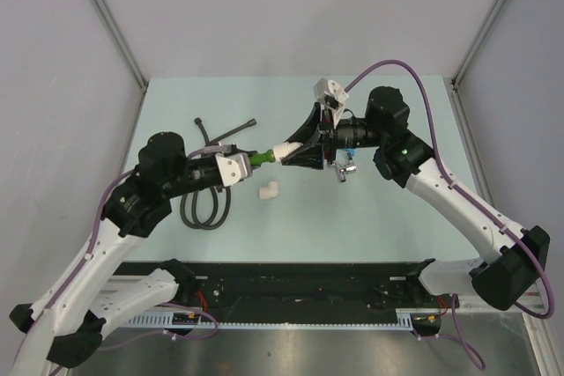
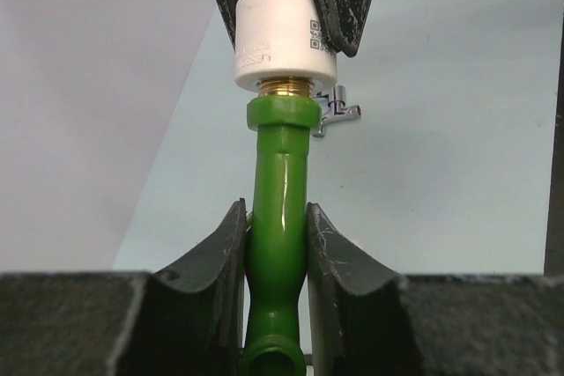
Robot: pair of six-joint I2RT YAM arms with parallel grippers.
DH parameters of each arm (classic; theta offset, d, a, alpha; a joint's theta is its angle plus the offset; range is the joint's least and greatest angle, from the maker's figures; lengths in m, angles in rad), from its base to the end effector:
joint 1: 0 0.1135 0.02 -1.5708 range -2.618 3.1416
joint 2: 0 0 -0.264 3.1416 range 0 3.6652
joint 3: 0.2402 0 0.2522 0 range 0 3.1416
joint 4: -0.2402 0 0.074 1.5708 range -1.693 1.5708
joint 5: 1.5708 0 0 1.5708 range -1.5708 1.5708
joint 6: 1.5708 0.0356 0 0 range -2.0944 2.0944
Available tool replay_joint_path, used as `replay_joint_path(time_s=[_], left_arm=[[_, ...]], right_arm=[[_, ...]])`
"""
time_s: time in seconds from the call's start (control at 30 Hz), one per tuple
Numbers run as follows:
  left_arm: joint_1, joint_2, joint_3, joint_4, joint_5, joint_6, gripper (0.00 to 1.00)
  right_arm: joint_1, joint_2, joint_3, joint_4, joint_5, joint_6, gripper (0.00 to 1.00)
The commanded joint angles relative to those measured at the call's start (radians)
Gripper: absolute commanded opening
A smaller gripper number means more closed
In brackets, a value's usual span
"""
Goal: Install the water faucets
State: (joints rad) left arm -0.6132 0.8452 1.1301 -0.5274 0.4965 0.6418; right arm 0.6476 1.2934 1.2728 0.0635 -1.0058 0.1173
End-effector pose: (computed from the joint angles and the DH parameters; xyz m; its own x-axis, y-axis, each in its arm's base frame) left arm 0.1254 -0.1090 0.4121 0.3720 0.3818 -0.8461 0.8258 0.2801 0.4895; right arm 0.2106 0.1970 0.4263 -0.0826 0.0161 -0.9965 -0.9931 -0.0845 0.0810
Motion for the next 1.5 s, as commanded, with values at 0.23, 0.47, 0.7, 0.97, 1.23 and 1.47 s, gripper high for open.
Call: replay_joint_path(time_s=[0.23,0.47,0.7,0.97,1.23,1.47], left_arm=[[-0.091,-0.024,0.001,0.153,-0.131,0.035,0.0],[-0.106,-0.054,-0.073,0.286,-0.157,-0.013,0.0],[-0.131,-0.063,-0.095,0.322,-0.199,-0.001,0.0],[-0.16,-0.064,-0.108,0.352,-0.249,0.03,0.0],[-0.181,-0.067,-0.127,0.375,-0.266,0.081,0.0],[-0.188,-0.075,-0.154,0.388,-0.26,0.113,0.0]], right_arm=[[0.034,-0.005,0.037,-0.073,-0.016,0.073,0.0],[0.035,0.003,0.037,-0.01,0.042,0.197,0.0],[0.035,0.017,0.037,0.016,0.067,0.278,0.0],[0.043,0.0,0.039,0.005,0.144,0.331,0.0],[0.037,0.009,0.039,0.002,0.142,0.415,0.0],[0.026,0.021,0.051,-0.031,0.131,0.482,0.0]])
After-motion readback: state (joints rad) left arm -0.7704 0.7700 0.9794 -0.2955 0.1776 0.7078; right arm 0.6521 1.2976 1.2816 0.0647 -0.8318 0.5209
